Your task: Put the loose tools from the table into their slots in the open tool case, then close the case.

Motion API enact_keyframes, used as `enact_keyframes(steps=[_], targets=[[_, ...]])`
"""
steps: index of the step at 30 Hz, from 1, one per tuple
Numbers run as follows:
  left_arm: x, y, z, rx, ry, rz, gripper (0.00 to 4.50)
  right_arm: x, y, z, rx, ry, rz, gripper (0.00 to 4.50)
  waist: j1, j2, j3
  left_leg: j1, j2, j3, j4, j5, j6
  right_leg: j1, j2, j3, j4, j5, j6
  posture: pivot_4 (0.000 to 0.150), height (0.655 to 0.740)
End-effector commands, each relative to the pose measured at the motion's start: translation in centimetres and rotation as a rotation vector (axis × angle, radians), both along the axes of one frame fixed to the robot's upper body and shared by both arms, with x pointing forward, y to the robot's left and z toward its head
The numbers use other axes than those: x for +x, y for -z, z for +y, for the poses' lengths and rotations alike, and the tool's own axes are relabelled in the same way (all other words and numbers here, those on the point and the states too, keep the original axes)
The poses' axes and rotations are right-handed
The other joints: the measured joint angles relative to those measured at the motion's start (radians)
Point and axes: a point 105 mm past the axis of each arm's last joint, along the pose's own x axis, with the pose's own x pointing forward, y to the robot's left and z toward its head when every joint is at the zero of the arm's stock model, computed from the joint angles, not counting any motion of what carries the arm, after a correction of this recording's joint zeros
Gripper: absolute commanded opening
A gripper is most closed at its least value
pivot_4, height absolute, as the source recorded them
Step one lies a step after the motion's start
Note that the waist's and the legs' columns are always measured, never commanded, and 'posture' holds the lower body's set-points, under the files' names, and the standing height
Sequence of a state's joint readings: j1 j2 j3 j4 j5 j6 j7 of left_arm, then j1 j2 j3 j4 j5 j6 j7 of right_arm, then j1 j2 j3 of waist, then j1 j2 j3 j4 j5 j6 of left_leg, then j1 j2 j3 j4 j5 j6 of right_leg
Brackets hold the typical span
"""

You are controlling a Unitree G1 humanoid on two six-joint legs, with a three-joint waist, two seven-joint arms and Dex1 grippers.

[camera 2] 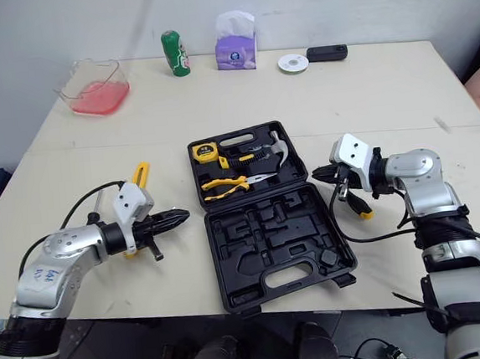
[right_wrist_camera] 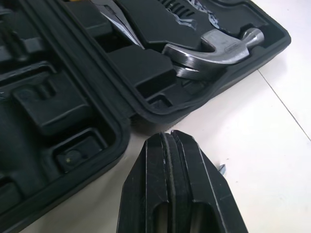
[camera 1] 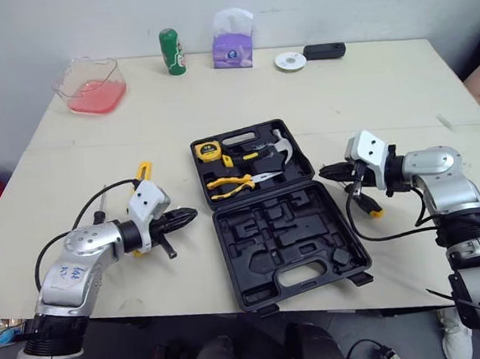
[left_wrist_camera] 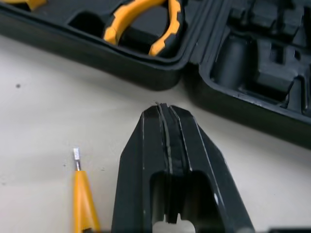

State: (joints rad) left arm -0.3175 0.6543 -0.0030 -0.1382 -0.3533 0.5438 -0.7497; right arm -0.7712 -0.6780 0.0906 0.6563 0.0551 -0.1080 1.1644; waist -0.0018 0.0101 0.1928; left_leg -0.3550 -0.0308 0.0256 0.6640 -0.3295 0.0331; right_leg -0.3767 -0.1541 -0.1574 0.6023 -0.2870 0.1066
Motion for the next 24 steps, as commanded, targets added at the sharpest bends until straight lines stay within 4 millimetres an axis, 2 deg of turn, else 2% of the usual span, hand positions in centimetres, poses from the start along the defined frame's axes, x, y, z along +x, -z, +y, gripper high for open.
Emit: enact_keyframes(steps=[1, 9, 16, 24], targets=[[0.5, -0.4, -0.6, 0.006, -0.003, -0.011, 0.05, 0.3, -0.6, 0.4, -0.011, -0.019, -0.029, 0.00, 0.000, 0.000, 0.000, 0.000, 0.000, 0.000, 0.000, 0.000, 0.000, 0.000, 0.000, 0.000, 0.000, 0.000, 0.000, 0.150, 0.7400], [1.3, 1.3, -1.9, 0.034, -0.011, 0.044, 0.05, 0.3, -0.1, 1.3, -0.021, -0.054, -0.006, 0.00, -0.001, 0.000, 0.000, 0.000, 0.001, 0.000, 0.000, 0.000, 0.000, 0.000, 0.001, 0.000, 0.000, 0.000, 0.000, 0.150, 0.7400], [1.7, 1.2, -3.0, 0.004, 0.008, 0.031, 0.05, 0.2, 0.3, 1.6, -0.020, -0.066, 0.008, 0.00, -0.001, 0.000, 0.000, 0.000, 0.002, 0.000, 0.000, 0.000, 0.000, 0.000, 0.002, 0.000, 0.000, 0.000, 0.000, 0.150, 0.7400], [2.6, -0.1, -3.4, -0.014, 0.025, 0.002, 0.05, -0.9, 1.0, 2.3, -0.028, -0.136, 0.055, 0.00, 0.000, 0.000, 0.000, 0.000, 0.002, 0.000, 0.001, 0.000, -0.001, 0.000, 0.003, 0.000, 0.000, 0.000, 0.000, 0.150, 0.7400]])
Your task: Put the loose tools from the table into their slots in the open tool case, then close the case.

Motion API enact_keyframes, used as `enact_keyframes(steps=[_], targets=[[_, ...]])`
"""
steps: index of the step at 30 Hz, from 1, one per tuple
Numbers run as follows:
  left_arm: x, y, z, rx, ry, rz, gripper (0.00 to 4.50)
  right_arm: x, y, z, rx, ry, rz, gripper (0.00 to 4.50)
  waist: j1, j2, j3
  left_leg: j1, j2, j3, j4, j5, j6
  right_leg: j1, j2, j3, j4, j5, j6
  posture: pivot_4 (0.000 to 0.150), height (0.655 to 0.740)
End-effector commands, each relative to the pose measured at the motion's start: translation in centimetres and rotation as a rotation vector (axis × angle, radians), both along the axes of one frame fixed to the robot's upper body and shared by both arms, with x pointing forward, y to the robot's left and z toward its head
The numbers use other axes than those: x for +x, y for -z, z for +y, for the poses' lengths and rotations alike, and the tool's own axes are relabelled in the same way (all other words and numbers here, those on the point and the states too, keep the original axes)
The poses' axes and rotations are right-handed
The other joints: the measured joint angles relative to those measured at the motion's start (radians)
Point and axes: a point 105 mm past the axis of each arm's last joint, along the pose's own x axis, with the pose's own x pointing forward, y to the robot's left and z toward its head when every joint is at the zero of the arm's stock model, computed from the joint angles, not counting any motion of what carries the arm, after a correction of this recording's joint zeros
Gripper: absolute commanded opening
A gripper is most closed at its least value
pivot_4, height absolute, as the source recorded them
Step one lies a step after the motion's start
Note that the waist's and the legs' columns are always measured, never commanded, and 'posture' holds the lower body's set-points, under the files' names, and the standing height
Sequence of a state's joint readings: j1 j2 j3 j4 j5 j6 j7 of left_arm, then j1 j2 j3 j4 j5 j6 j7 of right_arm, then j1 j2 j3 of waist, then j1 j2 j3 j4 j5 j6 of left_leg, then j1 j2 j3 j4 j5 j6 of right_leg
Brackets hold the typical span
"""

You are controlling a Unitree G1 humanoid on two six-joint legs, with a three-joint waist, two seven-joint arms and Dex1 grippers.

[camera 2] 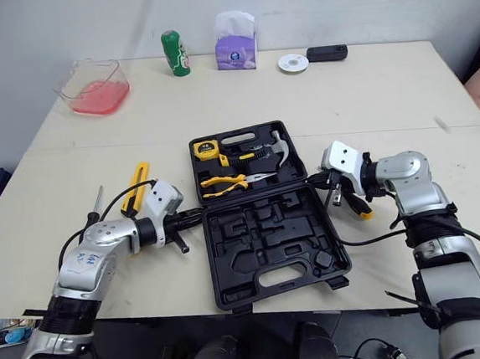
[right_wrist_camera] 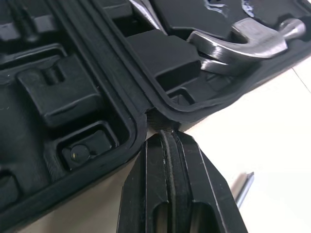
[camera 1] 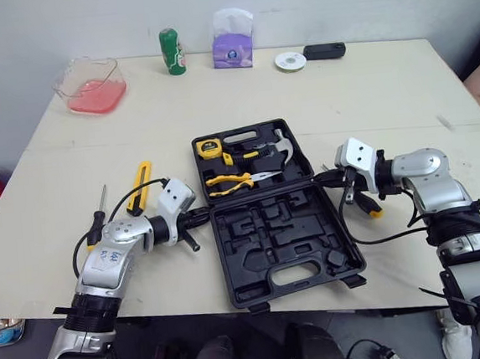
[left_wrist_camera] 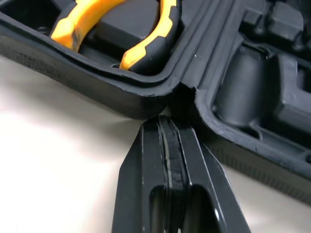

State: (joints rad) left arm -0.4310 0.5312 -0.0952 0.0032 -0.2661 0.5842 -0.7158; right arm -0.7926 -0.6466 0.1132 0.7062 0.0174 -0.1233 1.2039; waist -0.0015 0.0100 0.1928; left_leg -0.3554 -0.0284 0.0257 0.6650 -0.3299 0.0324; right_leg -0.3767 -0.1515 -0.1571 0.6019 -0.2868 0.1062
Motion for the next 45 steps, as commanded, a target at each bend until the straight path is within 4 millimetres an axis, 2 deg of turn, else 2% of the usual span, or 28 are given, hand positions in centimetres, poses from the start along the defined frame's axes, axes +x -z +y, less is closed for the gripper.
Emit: enact_keyframes(steps=[1, 11, 19, 25, 29, 36, 39, 42, 44, 45], targets=[[0.5, -2.3, -0.6, -0.005, 0.038, -0.084, 0.05, -1.1, -0.1, 1.5, 0.002, -0.102, 0.010, 0.00, 0.001, 0.000, 0.000, 0.000, 0.000, 0.000, 0.000, 0.000, 0.000, 0.000, 0.000, 0.000, 0.000, 0.000, 0.000, 0.150, 0.7400], [1.2, -1.9, -0.5, 0.051, 0.081, -0.068, 0.05, -3.4, -0.1, 1.9, -0.008, -0.150, 0.033, 0.00, 0.004, 0.000, 0.000, -0.001, 0.000, -0.001, 0.000, 0.000, 0.000, 0.000, 0.000, 0.000, -0.001, 0.000, 0.000, 0.150, 0.7400], [1.2, -2.3, -0.5, 0.055, 0.091, -0.076, 0.05, -3.6, -0.2, 1.5, -0.021, -0.116, -0.005, 0.00, 0.005, 0.000, 0.000, -0.001, 0.000, -0.001, 0.001, 0.000, 0.000, 0.000, 0.000, 0.000, -0.001, 0.000, 0.000, 0.150, 0.7400], [0.9, -3.0, 1.0, 0.094, 0.081, -0.090, 0.05, -3.5, -0.5, 1.0, -0.031, -0.100, -0.025, 0.00, 0.004, -0.001, 0.000, -0.001, 0.000, -0.001, 0.001, 0.000, 0.000, 0.000, 0.000, 0.000, -0.001, 0.000, 0.000, 0.150, 0.7400], [0.0, -4.0, 2.4, 0.123, 0.095, -0.107, 0.05, -3.7, -1.2, -0.1, -0.041, -0.081, -0.045, 0.00, 0.002, -0.001, 0.001, -0.001, 0.000, -0.001, 0.001, 0.000, 0.000, 0.000, 0.001, 0.000, -0.001, 0.000, 0.000, 0.150, 0.7400], [-2.6, -7.1, 8.2, 0.141, 0.054, -0.184, 0.05, -5.3, -4.9, -3.9, -0.016, -0.030, -0.126, 0.00, 0.001, -0.001, 0.001, -0.001, 0.001, -0.001, 0.000, 0.000, -0.001, 0.000, 0.001, 0.000, -0.001, 0.000, 0.000, 0.150, 0.7400], [-4.1, -8.3, 12.6, 0.132, -0.045, -0.249, 0.05, -6.5, -6.0, -6.9, -0.010, 0.052, -0.159, 0.00, 0.002, -0.001, 0.001, -0.001, 0.002, -0.001, 0.000, -0.001, -0.001, 0.000, 0.001, 0.000, -0.002, 0.000, 0.000, 0.150, 0.7400], [-5.8, -9.1, 15.3, 0.100, -0.114, -0.297, 0.05, -7.6, -6.4, -9.3, -0.002, 0.128, -0.185, 0.00, 0.003, -0.001, 0.001, -0.001, 0.002, -0.001, 0.000, -0.002, -0.001, 0.000, 0.001, 0.000, -0.003, 0.000, 0.000, 0.150, 0.7400], [-7.1, -9.3, 18.3, 0.077, -0.217, -0.318, 0.66, -8.3, -6.5, -11.8, 0.032, 0.235, -0.201, 0.00, 0.004, -0.001, 0.001, -0.001, 0.002, -0.001, 0.000, -0.002, -0.001, 0.000, 0.001, 0.000, -0.003, 0.000, 0.000, 0.150, 0.7400], [-7.7, -9.2, 19.8, 0.077, -0.277, -0.323, 0.94, -8.7, -6.4, -13.1, 0.043, 0.285, -0.205, 0.32, 0.004, -0.001, 0.001, -0.001, 0.002, 0.000, 0.000, -0.003, 0.000, 0.001, 0.001, 0.000, -0.003, 0.000, 0.000, 0.150, 0.7400]])
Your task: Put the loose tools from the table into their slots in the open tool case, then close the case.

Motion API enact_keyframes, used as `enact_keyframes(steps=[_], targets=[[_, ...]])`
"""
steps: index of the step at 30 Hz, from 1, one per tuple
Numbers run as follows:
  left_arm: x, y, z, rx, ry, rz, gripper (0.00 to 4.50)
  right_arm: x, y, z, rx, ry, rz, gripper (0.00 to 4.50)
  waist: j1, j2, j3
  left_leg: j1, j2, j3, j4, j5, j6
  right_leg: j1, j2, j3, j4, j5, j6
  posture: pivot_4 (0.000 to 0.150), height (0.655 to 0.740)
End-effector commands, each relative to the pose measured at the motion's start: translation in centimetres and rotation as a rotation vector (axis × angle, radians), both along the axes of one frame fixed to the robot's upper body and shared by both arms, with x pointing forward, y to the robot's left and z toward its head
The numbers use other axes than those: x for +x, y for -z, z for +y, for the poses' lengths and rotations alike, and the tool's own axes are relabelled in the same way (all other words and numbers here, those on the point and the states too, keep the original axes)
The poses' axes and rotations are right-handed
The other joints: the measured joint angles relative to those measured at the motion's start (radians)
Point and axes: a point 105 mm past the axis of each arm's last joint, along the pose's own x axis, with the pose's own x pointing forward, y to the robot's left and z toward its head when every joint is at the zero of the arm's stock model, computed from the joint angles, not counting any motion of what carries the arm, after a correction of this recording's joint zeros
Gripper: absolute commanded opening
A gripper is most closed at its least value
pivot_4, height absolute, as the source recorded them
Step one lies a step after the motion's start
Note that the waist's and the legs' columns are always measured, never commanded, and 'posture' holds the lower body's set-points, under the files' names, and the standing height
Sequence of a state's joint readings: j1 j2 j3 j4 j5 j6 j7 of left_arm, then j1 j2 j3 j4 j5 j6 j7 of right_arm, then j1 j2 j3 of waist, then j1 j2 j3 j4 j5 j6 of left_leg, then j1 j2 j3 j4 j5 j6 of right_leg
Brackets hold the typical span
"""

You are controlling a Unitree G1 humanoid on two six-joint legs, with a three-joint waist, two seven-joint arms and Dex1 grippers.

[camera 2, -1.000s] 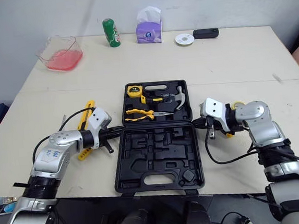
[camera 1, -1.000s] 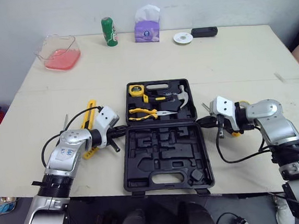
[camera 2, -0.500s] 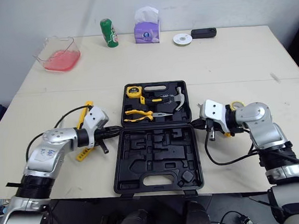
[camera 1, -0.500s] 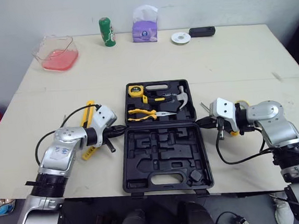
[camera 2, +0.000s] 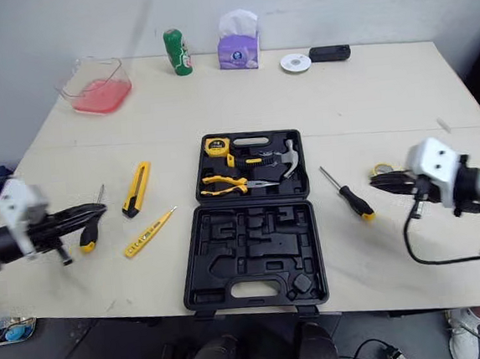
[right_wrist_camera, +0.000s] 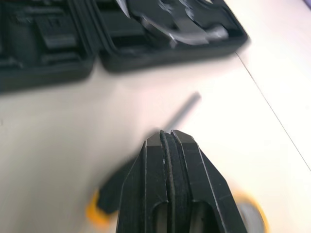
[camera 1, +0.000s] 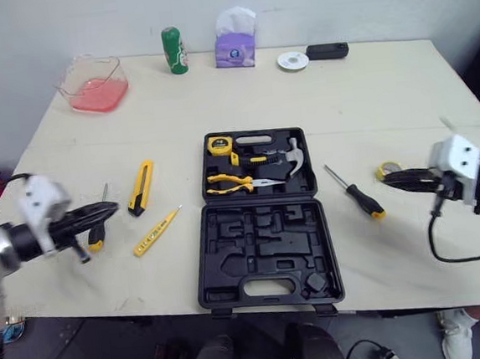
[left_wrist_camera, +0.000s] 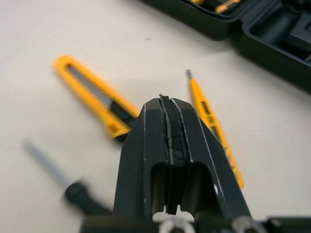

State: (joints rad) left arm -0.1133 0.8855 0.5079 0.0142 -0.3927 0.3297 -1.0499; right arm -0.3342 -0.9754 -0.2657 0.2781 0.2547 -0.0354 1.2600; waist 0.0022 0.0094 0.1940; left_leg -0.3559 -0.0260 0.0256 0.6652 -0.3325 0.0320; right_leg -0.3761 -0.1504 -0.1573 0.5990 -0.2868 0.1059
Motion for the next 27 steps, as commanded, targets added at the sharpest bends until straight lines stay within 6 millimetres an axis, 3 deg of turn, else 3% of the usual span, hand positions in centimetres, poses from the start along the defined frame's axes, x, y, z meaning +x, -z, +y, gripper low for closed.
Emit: enact_keyframes(steps=[1, 4, 7, 9, 15, 18, 22, 27], targets=[[-1.9, -1.7, 4.4, -0.016, -0.154, -0.096, 1.35, -1.3, -1.6, -3.7, 0.029, 0.137, -0.095, 0.68, 0.000, 0.000, 0.000, 0.000, 0.000, 0.000, 0.000, 0.000, 0.000, 0.000, 0.000, 0.000, 0.000, 0.000, 0.000, 0.150, 0.7400], [-4.1, -1.6, 9.5, -0.030, -0.362, -0.135, 2.79, -2.5, -1.1, -6.7, 0.018, 0.253, -0.126, 2.03, -0.001, 0.000, 0.000, 0.001, 0.000, 0.001, 0.000, -0.002, 0.000, 0.000, 0.000, 0.000, 0.000, 0.000, 0.000, 0.150, 0.7400], [-6.4, -1.2, 12.8, -0.027, -0.496, -0.139, 4.30, -3.4, -1.0, -9.2, 0.002, 0.347, -0.168, 3.66, -0.003, 0.000, 0.000, 0.002, 0.002, 0.004, 0.000, -0.004, 0.001, 0.000, 0.000, 0.000, -0.001, 0.000, 0.000, 0.150, 0.7400], [-7.8, -1.0, 14.7, -0.033, -0.587, -0.145, 4.50, -4.1, -0.9, -11.1, -0.020, 0.420, -0.193, 4.45, -0.005, 0.000, 0.000, 0.004, 0.003, 0.007, 0.000, -0.006, 0.001, 0.000, -0.001, 0.000, -0.001, 0.000, 0.000, 0.150, 0.7400], [-11.5, 0.4, 19.3, -0.008, -0.844, -0.120, 4.50, -6.6, 0.4, -15.8, -0.046, 0.622, -0.206, 4.45, -0.007, 0.001, 0.000, 0.005, 0.006, 0.010, -0.001, -0.009, 0.000, -0.001, -0.003, 0.004, -0.005, 0.000, -0.001, 0.150, 0.7400], [-12.3, 1.0, 20.1, -0.005, -0.895, -0.098, 4.50, -7.2, 0.6, -16.8, -0.045, 0.670, -0.216, 4.45, -0.008, 0.001, 0.000, 0.005, 0.007, 0.011, -0.001, -0.010, 0.000, -0.002, -0.003, 0.007, -0.005, 0.000, -0.001, 0.150, 0.7400], [-12.3, 1.3, 19.8, -0.005, -0.866, -0.076, 4.50, -6.9, 1.2, -16.4, -0.031, 0.647, -0.187, 4.45, -0.008, 0.001, 0.000, 0.006, 0.008, 0.012, -0.001, -0.013, -0.005, -0.002, -0.003, 0.009, -0.005, 0.000, -0.003, 0.150, 0.7400], [-11.9, 1.5, 19.3, -0.012, -0.826, -0.073, 4.50, -5.2, 0.8, -14.0, 0.033, 0.544, -0.197, 4.45, -0.011, 0.001, 0.000, 0.006, 0.009, 0.013, -0.001, -0.013, -0.006, -0.003, -0.001, 0.011, -0.005, 0.001, -0.003, 0.150, 0.7400]])
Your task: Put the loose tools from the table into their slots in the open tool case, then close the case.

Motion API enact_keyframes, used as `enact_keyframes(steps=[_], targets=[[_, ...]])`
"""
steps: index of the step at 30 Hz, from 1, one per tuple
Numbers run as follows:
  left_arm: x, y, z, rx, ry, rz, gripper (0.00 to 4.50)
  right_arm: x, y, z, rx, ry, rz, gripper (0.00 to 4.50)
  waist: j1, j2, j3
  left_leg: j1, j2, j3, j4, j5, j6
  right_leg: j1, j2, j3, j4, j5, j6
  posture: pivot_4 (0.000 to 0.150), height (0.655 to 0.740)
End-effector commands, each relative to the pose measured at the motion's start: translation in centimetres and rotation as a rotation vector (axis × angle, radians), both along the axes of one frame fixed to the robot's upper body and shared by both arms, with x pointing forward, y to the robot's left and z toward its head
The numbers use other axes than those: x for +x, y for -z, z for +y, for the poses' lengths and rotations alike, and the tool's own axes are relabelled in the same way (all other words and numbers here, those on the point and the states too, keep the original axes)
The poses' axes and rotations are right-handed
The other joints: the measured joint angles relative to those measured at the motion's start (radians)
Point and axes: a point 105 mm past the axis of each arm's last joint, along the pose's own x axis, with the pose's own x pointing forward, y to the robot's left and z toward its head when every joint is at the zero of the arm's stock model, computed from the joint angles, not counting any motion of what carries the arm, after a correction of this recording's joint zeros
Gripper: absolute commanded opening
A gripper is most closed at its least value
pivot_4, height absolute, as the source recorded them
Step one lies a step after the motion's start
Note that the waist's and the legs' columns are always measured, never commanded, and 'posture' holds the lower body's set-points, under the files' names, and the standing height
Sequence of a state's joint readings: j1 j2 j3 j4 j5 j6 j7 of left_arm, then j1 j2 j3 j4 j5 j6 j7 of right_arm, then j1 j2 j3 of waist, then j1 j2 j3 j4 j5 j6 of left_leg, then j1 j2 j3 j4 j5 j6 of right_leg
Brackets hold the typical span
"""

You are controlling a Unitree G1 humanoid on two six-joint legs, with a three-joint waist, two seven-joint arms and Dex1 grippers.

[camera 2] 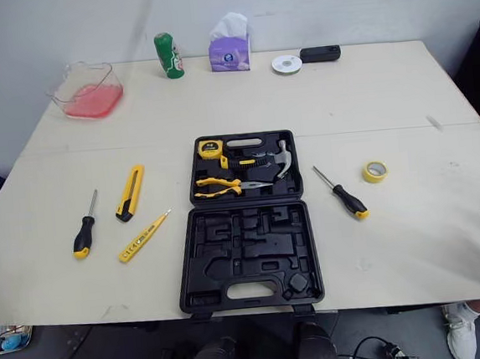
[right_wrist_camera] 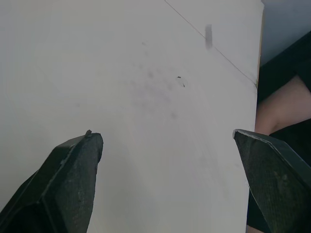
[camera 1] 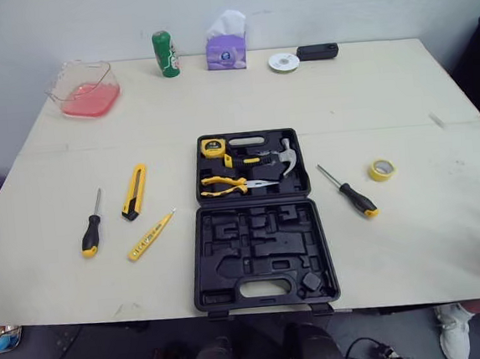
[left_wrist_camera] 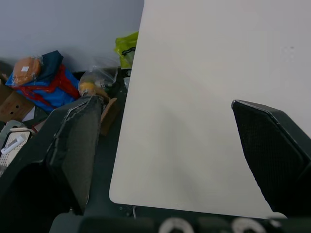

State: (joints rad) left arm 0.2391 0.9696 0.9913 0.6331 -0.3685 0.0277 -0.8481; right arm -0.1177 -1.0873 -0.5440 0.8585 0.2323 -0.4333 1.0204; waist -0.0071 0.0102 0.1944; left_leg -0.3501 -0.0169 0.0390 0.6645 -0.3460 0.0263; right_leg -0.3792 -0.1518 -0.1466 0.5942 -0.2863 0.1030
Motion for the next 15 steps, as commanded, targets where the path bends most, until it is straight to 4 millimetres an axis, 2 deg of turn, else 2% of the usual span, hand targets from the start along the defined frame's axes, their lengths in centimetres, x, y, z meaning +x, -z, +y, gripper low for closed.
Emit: enact_keyframes(steps=[1, 8, 12, 15], targets=[[0.5, -1.6, -0.4, 0.043, 0.049, -0.031, 4.50, 1.1, -1.6, 1.8, 0.019, -0.089, -0.063, 4.45, -0.003, 0.000, 0.000, 0.000, 0.000, 0.000, 0.000, 0.000, 0.000, 0.000, 0.000, 0.000, 0.000, 0.000, 0.000, 0.150, 0.7400], [1.7, -2.0, -2.3, 0.030, 0.138, -0.066, 4.50, 2.6, -2.2, 6.5, 0.136, -0.286, -0.057, 4.45, 0.002, 0.000, 0.000, -0.001, 0.002, 0.000, 0.000, 0.000, 0.001, -0.001, 0.002, 0.000, 0.000, 0.000, -0.001, 0.150, 0.7400], [3.7, -2.4, -5.3, -0.020, 0.212, -0.064, 4.50, 3.0, -3.5, 11.1, 0.220, -0.497, -0.134, 4.45, 0.004, 0.000, 0.000, -0.001, 0.002, 0.001, 0.000, 0.000, 0.001, -0.001, 0.002, 0.001, 0.000, 0.000, -0.002, 0.150, 0.7400], [4.8, -2.1, -7.6, -0.076, 0.243, -0.011, 4.50, 3.0, -4.0, 13.1, 0.252, -0.599, -0.158, 4.45, 0.006, 0.000, 0.000, -0.001, 0.002, 0.001, 0.001, 0.001, 0.003, -0.001, 0.002, 0.001, 0.002, 0.001, -0.002, 0.150, 0.7400]])
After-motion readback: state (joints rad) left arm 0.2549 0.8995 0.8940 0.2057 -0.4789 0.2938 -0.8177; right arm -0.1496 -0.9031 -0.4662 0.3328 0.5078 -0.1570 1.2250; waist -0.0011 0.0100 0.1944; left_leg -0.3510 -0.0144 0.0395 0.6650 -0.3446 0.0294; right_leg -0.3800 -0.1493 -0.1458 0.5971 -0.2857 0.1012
